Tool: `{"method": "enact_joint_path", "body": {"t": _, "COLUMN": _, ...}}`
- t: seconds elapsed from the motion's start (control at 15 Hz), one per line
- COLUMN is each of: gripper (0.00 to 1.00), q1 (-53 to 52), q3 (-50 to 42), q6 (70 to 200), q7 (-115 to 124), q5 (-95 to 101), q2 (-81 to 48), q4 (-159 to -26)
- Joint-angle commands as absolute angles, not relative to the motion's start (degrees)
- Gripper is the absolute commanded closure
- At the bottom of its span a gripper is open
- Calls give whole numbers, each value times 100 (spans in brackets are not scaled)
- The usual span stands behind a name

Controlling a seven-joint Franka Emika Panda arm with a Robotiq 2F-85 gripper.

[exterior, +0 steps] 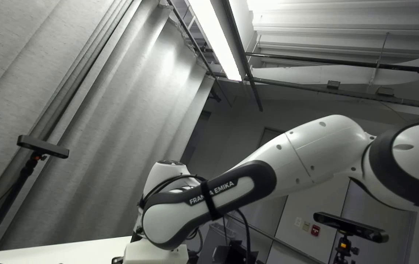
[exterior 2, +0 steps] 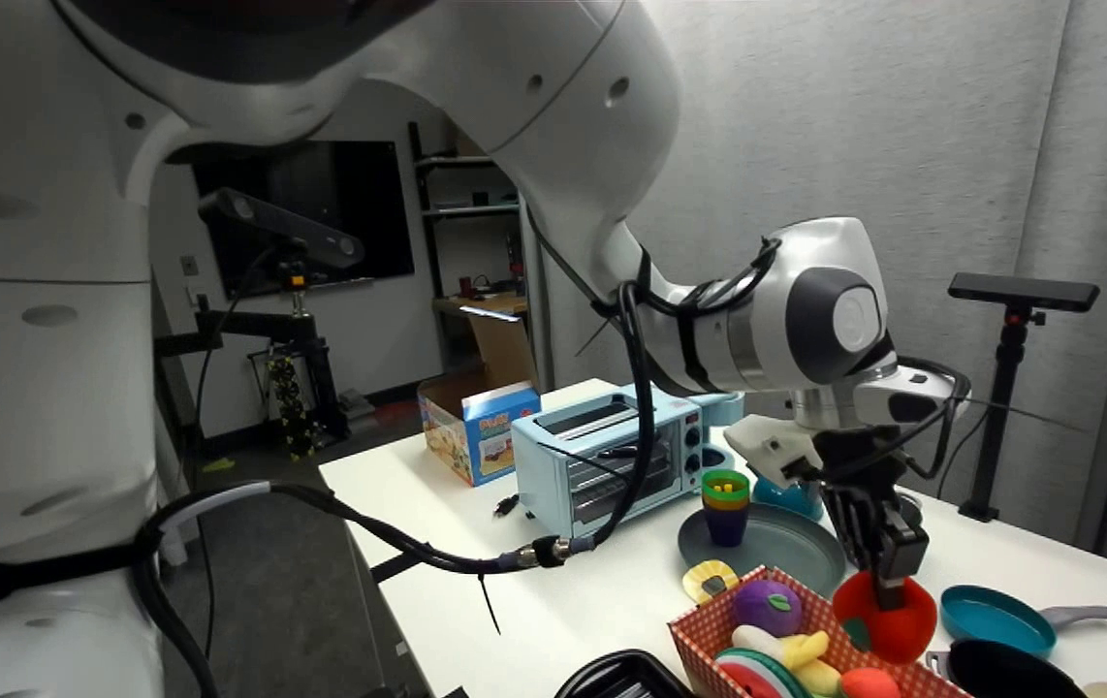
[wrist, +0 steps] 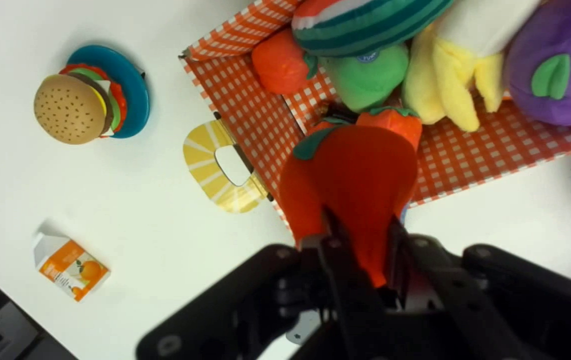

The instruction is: Pick up the red and purple plush toys from the basket and place them on the black tray.

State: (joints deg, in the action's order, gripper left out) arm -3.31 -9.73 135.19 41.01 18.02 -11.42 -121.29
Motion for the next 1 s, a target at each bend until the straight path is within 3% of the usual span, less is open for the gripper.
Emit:
{"method": "enact_joint_path", "body": {"t": 0.0, "gripper": 95, "q1": -265, "q3": -746, "q6": 13448, "q7": 3753, "q5": 1814, "q2": -280, "q4": -12812}}
{"method": "enact_joint_path", "body": {"t": 0.93, "gripper": 95, "q1": -300, "q3": 142, "q6": 12597, "q7": 1595, "q5": 531, "q2": 659, "q4": -14475}}
